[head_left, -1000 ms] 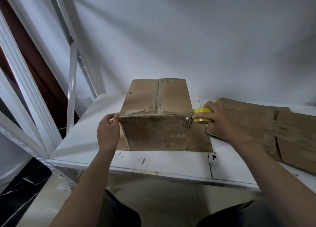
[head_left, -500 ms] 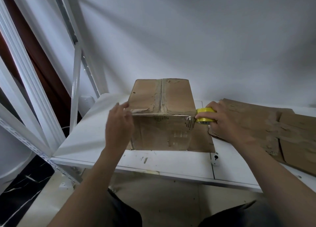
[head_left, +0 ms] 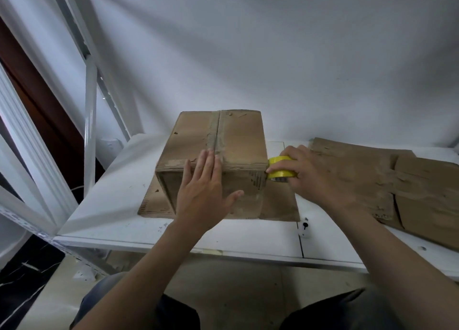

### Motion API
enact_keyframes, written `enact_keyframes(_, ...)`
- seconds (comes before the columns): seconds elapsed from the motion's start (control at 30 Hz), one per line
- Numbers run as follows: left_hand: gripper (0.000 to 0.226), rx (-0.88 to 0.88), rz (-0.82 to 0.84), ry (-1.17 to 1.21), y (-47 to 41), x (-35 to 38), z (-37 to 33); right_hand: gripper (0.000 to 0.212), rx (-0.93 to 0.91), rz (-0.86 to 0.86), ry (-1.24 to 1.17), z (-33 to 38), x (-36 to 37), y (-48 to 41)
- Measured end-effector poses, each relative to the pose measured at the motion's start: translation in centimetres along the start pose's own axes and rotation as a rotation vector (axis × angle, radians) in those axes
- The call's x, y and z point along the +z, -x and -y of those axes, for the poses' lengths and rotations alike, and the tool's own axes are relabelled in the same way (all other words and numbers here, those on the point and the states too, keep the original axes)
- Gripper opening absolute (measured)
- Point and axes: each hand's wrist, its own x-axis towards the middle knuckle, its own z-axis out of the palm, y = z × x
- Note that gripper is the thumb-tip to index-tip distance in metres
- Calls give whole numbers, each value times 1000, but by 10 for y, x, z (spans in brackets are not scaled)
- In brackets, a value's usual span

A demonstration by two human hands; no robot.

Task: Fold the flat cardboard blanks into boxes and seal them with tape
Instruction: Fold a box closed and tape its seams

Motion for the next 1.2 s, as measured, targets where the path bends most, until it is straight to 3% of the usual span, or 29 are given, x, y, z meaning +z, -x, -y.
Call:
enact_keyframes(0.3, 90, 198, -68, -36, -16, 10, -23, 71, 196, 92, -343, 29, 0, -4)
enact_keyframes(0.43, 84, 316, -73, -125, -21, 9, -32, 63, 191, 112, -326, 24, 3, -6)
enact_keyframes(0.5, 85, 307, -65, -151, -21, 9, -35, 60, 170, 115, -324, 19, 6, -7)
enact_keyframes(0.63, 83, 265, -71, -134, -17, 12, -36, 40, -80, 10, -160, 7, 10, -4)
enact_keyframes(0.87, 79, 259, -77, -126, -16, 14, -35, 24, -132, -65, 42, -4, 14, 2)
enact_keyframes(1.07, 50, 204, -149, 147, -37, -5, -27, 30, -79, 22, -33, -5, 34, -4)
enact_keyframes(1.2, 50, 161, 65, 347, -77, -23, -3, 27, -34, 67, -131, 0, 38, -6)
